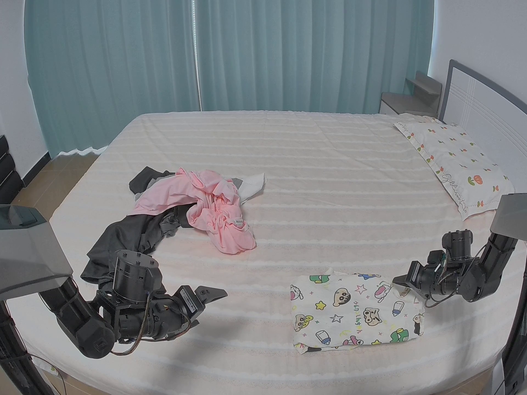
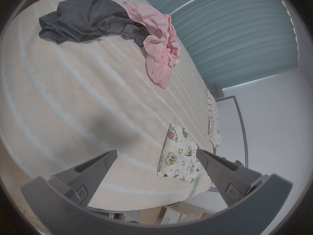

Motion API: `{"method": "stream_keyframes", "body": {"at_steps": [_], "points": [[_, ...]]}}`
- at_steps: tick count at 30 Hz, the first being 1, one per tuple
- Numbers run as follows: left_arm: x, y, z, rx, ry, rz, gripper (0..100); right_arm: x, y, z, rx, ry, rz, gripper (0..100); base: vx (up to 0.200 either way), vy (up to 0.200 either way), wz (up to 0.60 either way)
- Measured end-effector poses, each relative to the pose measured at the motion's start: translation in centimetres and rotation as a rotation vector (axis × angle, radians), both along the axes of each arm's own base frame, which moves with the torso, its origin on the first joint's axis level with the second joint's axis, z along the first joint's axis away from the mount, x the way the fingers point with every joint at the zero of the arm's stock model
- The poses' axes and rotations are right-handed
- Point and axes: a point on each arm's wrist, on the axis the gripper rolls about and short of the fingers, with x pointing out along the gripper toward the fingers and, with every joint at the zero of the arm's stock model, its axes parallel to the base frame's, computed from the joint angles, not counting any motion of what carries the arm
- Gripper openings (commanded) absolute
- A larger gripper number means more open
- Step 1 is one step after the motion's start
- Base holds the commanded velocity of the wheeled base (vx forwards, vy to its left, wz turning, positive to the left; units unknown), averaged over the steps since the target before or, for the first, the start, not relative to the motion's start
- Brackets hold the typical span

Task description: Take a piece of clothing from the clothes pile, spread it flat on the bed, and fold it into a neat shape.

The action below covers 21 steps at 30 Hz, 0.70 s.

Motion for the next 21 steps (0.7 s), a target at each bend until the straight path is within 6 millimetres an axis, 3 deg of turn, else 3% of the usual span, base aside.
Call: {"method": "stream_keyframes", "body": {"at_steps": [8, 9, 21], "points": [[0.0, 0.0, 0.0, 0.000, 0.000, 0.000, 100, -0.5, -1.0, 0.8, -0.016, -0.016, -0.024, 0, 0.000, 0.000, 0.00], [0.0, 0.0, 0.0, 0.000, 0.000, 0.000, 100, -0.6, -1.1, 0.7, -0.021, -0.017, -0.023, 100, 0.000, 0.000, 0.00], [0.0, 0.0, -0.1, 0.002, 0.004, 0.000, 100, -1.2, -1.8, -0.8, -0.066, 0.023, 0.003, 100, 0.000, 0.000, 0.00]]}}
